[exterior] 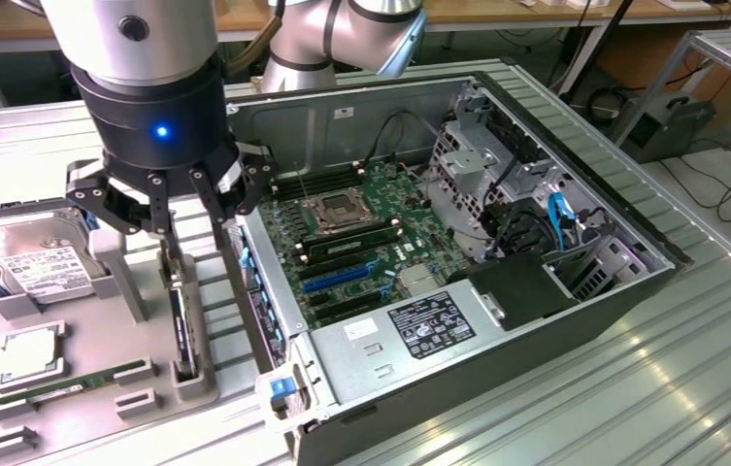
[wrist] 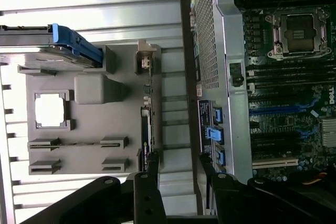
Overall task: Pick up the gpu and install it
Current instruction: 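Pick up the gpu and move the gpu toward the slot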
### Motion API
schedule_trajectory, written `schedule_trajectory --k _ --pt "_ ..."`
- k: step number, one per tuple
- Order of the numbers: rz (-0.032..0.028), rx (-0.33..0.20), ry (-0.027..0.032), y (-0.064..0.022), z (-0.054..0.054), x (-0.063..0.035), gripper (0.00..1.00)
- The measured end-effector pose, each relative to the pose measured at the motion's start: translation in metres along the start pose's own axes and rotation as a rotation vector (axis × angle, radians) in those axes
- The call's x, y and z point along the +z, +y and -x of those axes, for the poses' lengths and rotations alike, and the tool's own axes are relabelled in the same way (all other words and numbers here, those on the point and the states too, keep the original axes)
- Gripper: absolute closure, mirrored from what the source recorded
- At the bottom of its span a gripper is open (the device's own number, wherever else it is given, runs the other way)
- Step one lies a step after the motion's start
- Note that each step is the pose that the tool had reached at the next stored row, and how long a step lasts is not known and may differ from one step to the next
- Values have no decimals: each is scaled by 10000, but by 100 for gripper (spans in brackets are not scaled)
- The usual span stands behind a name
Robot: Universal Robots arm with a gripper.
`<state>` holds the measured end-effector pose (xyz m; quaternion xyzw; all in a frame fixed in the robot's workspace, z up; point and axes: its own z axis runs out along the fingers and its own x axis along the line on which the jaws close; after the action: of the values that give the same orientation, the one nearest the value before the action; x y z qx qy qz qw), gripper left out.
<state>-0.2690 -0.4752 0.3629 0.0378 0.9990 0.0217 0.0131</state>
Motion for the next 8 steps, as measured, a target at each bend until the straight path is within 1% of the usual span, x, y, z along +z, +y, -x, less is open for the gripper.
schedule_trajectory --k 8 --pt "-1 0 1 -2 -1 34 58"
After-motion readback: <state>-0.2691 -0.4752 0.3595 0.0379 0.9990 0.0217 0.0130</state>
